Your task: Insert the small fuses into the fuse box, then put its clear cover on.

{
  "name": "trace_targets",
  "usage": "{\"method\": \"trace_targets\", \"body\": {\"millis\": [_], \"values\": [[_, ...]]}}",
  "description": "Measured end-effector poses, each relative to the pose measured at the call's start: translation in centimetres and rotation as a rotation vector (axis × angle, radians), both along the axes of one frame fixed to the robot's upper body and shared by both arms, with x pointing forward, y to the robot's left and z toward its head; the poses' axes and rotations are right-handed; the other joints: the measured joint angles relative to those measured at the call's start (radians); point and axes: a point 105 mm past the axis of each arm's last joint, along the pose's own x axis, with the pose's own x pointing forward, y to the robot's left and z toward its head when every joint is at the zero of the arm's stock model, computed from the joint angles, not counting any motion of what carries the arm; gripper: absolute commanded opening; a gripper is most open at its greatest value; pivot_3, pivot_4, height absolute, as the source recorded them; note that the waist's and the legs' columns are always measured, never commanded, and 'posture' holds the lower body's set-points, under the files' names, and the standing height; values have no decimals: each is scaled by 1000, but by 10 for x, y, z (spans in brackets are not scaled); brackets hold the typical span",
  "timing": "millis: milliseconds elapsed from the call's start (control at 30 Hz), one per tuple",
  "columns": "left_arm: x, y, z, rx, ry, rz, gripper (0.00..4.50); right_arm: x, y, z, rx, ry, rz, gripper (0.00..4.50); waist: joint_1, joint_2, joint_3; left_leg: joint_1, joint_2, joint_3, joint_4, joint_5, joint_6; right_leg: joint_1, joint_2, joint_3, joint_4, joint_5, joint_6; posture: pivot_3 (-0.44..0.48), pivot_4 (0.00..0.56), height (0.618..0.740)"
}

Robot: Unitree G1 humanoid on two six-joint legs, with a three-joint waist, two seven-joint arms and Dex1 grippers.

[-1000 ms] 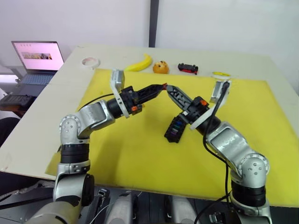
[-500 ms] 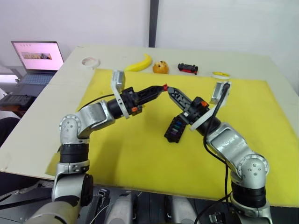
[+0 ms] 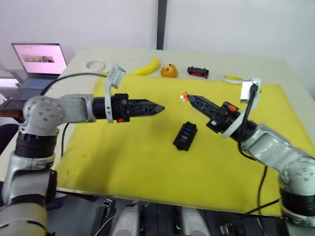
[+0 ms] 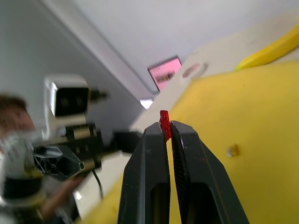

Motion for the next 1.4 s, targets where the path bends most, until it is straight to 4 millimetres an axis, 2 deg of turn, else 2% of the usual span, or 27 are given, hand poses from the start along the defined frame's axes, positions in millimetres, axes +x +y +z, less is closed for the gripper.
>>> {"method": "trace_targets", "body": {"millis": [100, 200, 300, 467, 667, 800, 1400], "values": [[7, -7, -16, 110, -175, -82, 4472, 0, -6, -3, -163, -52, 24, 0, 3, 0, 0, 0, 2, 0, 0, 0, 0, 0, 0, 0, -1, 0, -1, 0, 150, 740], [19, -10, -19, 189, -384, -157, 4472, 8, -21, -12, -393, -115, 20, 0, 4, 0, 0, -1, 3, 1, 1, -1, 1, 0, 0, 0, -4, 0, -1, 0, 150, 740], [23, -16, -22, 214, -487, -223, 4472, 12, -25, -22, -502, -160, 43, 0, 3, 0, 0, -2, 3, 1, 1, -2, 3, 0, -3, 0, -4, 0, -1, 0, 150, 740], [33, -37, -49, 253, -552, -309, 4472, 19, -26, -46, -660, -226, 117, 0, 3, -1, 1, -4, 2, 2, 1, -3, 5, -1, -1, -1, -6, 3, 3, 0, 150, 740], [42, -50, -57, 265, -580, -329, 4472, 26, -29, -61, -719, -251, 149, 0, 3, -1, 1, -4, 2, 1, 2, -3, 5, -1, -1, -1, -6, 5, 7, 0, 150, 740], [46, -50, -61, 273, -586, -325, 4472, 29, -31, -64, -742, -265, 155, 0, 3, -1, 1, -4, 3, 1, 2, -3, 5, -2, -1, -1, -5, 5, 8, 0, 150, 740], [40, -60, -63, 259, -599, -352, 4472, 41, -33, -84, -776, -258, 131, 0, 3, -1, 1, -3, 2, 1, 4, -2, 4, -2, 0, -1, 0, 5, 8, 0, 150, 740]]}}
